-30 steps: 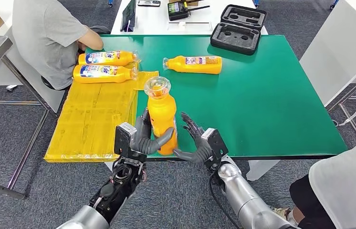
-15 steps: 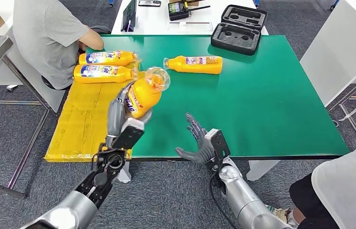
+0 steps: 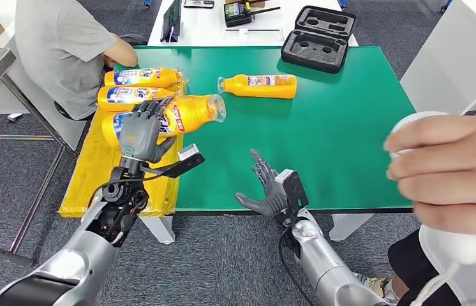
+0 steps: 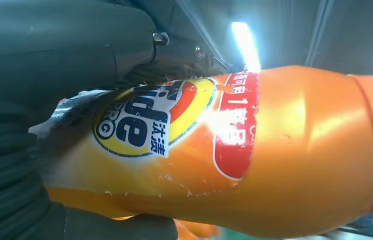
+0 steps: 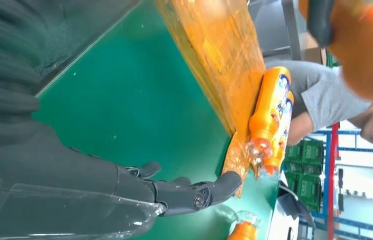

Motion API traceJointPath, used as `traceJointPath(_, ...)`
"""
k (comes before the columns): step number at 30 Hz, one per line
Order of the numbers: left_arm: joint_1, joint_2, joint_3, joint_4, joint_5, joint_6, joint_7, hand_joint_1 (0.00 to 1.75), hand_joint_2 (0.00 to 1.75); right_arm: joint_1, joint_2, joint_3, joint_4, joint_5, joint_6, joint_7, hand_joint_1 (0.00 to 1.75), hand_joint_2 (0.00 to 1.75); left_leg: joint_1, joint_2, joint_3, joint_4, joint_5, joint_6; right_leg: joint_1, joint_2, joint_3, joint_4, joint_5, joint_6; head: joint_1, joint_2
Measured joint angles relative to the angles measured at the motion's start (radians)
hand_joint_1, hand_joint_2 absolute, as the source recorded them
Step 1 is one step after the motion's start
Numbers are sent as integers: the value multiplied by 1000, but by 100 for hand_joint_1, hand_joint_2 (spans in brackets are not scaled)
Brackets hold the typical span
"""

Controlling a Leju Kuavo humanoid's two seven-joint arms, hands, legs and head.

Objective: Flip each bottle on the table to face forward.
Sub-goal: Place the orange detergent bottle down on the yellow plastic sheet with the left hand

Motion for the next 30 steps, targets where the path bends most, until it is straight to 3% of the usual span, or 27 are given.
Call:
traceJointPath(2, -29, 8, 17, 32, -110, 0, 69, 175, 175, -9, 6, 0, 11, 3, 9, 0, 0, 175, 0, 0, 0, 0, 0, 0, 0, 0, 0, 0, 0, 0, 0, 0)
traceJointPath(8, -110, 31, 13, 172, -186, -11, 148, 175, 175, -17, 10, 0, 31, 3, 25, 0, 0, 175, 0, 0, 0, 0, 0, 0, 0, 0, 0, 0, 0, 0, 0, 0)
traceJointPath(13, -161, 55, -34, 266, -193, -115, 192, 175, 175, -17, 10, 0, 44, -1, 37, 0, 0, 175, 0, 0, 0, 0, 0, 0, 0, 0, 0, 0, 0, 0, 0, 0)
traceJointPath(22, -193, 111, -107, 346, -193, -355, 159, 175, 175, -18, 15, 1, 67, -11, 61, 0, 0, 175, 0, 0, 0, 0, 0, 0, 0, 0, 0, 0, 0, 0, 0, 0)
traceJointPath(30, -192, 155, -125, 373, -182, -422, 105, 175, 175, -27, 26, 3, 95, -15, 76, 0, 0, 175, 0, 0, 0, 0, 0, 0, 0, 0, 0, 0, 0, 0, 0, 0)
